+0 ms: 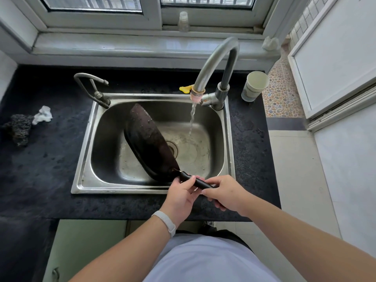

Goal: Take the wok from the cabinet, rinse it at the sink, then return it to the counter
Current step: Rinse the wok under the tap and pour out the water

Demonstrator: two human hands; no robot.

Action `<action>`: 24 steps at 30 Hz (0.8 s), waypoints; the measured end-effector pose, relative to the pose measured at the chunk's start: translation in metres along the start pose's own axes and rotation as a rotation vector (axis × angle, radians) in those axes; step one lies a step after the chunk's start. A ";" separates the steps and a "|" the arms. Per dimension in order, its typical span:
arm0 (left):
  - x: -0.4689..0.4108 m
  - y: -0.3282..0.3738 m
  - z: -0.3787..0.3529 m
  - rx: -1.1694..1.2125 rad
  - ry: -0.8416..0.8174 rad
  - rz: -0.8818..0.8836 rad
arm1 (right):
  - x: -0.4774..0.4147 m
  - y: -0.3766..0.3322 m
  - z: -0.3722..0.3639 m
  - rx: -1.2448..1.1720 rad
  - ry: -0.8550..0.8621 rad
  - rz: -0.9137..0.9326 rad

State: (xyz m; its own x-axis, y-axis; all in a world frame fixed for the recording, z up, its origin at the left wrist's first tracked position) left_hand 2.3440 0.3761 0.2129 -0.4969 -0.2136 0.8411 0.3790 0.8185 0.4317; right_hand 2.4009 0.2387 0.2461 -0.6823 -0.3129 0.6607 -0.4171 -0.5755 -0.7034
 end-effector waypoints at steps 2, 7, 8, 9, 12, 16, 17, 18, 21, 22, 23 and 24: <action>0.000 0.001 -0.001 -0.001 0.023 -0.024 | 0.003 0.000 0.000 -0.033 -0.013 0.010; 0.001 0.008 -0.006 -0.048 0.047 -0.156 | 0.003 -0.014 -0.003 0.260 -0.043 0.104; 0.001 0.011 -0.007 -0.050 0.049 -0.168 | 0.003 -0.019 -0.004 0.403 -0.037 0.161; 0.002 0.015 -0.009 -0.051 0.053 -0.177 | 0.002 -0.024 -0.005 0.536 -0.016 0.215; 0.003 0.025 -0.015 -0.046 0.057 -0.198 | 0.001 -0.039 -0.005 0.713 0.072 0.300; 0.009 0.025 -0.011 -0.123 0.084 -0.186 | 0.004 -0.038 -0.005 0.639 0.070 0.299; 0.009 0.023 -0.008 -0.145 0.091 -0.182 | 0.006 -0.035 -0.005 0.622 0.064 0.291; 0.010 0.022 -0.006 -0.162 0.091 -0.180 | 0.006 -0.033 -0.005 0.611 0.063 0.283; 0.012 0.024 -0.005 -0.189 0.087 -0.188 | 0.005 -0.030 -0.006 0.565 0.054 0.262; 0.013 0.026 -0.005 -0.195 0.092 -0.195 | 0.005 -0.031 -0.006 0.529 0.042 0.247; 0.014 0.029 -0.006 -0.204 0.098 -0.205 | 0.004 -0.033 -0.006 0.482 0.029 0.229; 0.015 0.031 -0.006 -0.214 0.104 -0.219 | 0.004 -0.035 -0.007 0.431 0.014 0.208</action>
State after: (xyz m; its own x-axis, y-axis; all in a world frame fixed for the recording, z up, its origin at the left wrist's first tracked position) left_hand 2.3531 0.3953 0.2413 -0.5065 -0.4348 0.7446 0.4325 0.6189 0.6556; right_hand 2.4086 0.2630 0.2715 -0.7342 -0.4461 0.5118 0.0138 -0.7635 -0.6457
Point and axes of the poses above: each hand's wrist, its own x-axis away from the middle knuckle, its own z-axis out of the back of the hand, y = z × x, the point moved 2 cm from there along -x, towards the middle knuckle, and after that the axes turned 11 degrees about y, right-handed, at the moved point
